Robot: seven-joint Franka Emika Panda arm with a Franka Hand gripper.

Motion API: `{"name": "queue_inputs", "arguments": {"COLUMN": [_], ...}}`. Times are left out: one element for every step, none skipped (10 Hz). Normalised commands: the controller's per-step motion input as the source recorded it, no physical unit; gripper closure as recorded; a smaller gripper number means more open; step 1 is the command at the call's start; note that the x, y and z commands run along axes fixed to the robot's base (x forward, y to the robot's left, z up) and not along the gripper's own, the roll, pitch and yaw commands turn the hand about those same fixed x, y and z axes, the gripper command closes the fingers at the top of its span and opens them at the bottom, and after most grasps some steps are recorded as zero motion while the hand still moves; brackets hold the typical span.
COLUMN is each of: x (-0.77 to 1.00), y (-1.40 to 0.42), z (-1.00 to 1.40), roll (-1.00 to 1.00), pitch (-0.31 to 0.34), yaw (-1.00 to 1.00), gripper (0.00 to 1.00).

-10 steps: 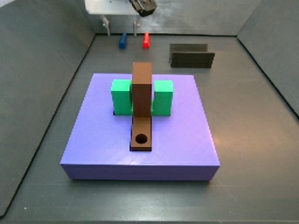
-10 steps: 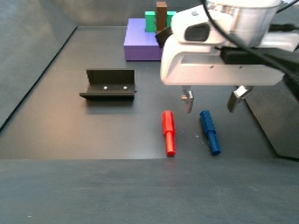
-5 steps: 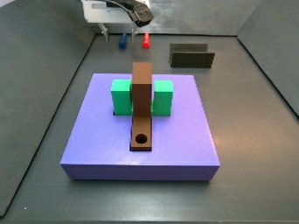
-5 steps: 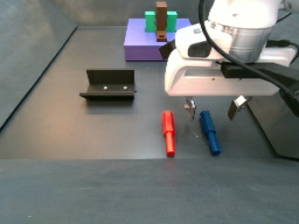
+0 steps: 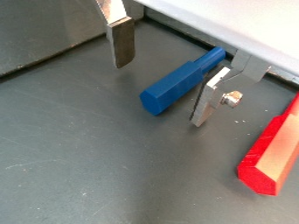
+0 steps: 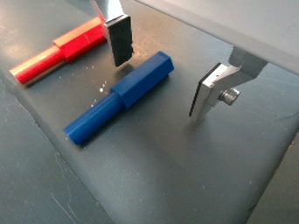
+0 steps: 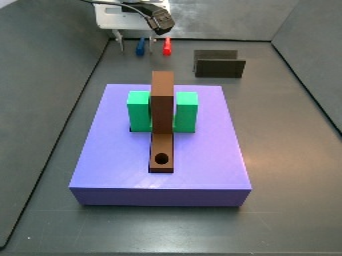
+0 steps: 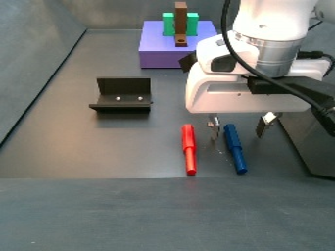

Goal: Pick up the blue object. Move up. Place the blue object on the fixture. Regrasp the blue object. Move to above the board. Insert the blue object.
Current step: Pick up the blue object.

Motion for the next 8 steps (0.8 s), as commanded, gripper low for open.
{"name": "queue_inputs", "arguments": {"x": [0.00, 0.00, 0.00, 0.00, 0.00, 0.00, 0.00, 0.00], "y": [0.10, 0.09, 0.01, 0.00, 0.00, 0.00, 0.00, 0.00], "z": [-0.12, -0.03, 0.00, 0.00, 0.00, 0.00, 0.00, 0.00], "roll": [-0.23, -0.19, -0.03, 0.00, 0.00, 0.00, 0.00, 0.00], "pitch": [-0.061, -0.039, 0.000, 0.000, 0.000, 0.000, 0.000, 0.000], "yaw": [0.00, 0.00, 0.00, 0.00, 0.00, 0.00, 0.00, 0.00], "gripper": [0.00, 0.00, 0.00, 0.00, 1.00, 1.00, 1.00, 1.00]}}
